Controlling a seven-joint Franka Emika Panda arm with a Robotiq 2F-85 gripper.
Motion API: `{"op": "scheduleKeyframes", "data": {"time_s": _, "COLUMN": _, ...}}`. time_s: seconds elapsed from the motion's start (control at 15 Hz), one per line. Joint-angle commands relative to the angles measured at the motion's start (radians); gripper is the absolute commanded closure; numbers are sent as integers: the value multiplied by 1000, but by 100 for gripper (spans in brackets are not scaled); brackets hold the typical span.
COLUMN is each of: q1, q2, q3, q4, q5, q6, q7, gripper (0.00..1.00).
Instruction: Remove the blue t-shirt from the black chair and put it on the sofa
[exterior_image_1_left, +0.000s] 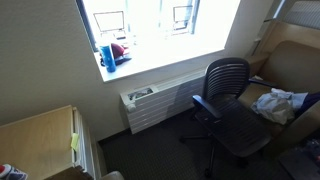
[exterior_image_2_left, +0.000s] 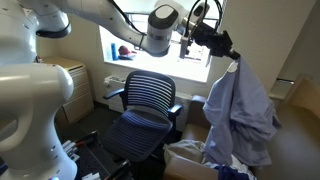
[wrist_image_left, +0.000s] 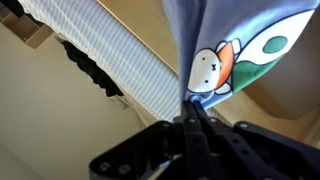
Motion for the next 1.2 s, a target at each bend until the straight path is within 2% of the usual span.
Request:
{"op": "scheduleKeyframes", "data": {"time_s": 0.0, "q1": -26, "q2": 93, "q3": 49, "q4": -88, "q5": -52, "q6": 23, "q7": -30, "gripper": 99}}
{"op": "scheduleKeyframes", "data": {"time_s": 0.33, "q1": -21, "q2": 134, "q3": 110, "q4": -160, "q5": -114, "q6": 13, "q7": -99, "gripper": 99}}
{"op": "scheduleKeyframes", "data": {"time_s": 0.6, "q1": 1, "q2": 122, "q3": 182, "q4": -183, "q5": -115, "q6": 10, "q7": -126, "gripper": 99}}
{"op": "scheduleKeyframes", "data": {"time_s": 0.67, "q1": -14, "q2": 117, "q3": 168, "q4": -164, "q5": -96, "q6": 3, "q7": -106, "gripper": 98}}
{"op": "scheduleKeyframes", "data": {"time_s": 0.8, "q1": -8, "q2": 118, "q3": 191, "q4": -169, "q5": -97, "q6": 2, "q7": -105, "gripper": 98}}
{"op": "scheduleKeyframes", "data": {"time_s": 1.13, "q1": -6, "q2": 111, "q3": 197, "q4": -175, "q5": -102, "q6": 14, "q7": -115, "gripper": 99}}
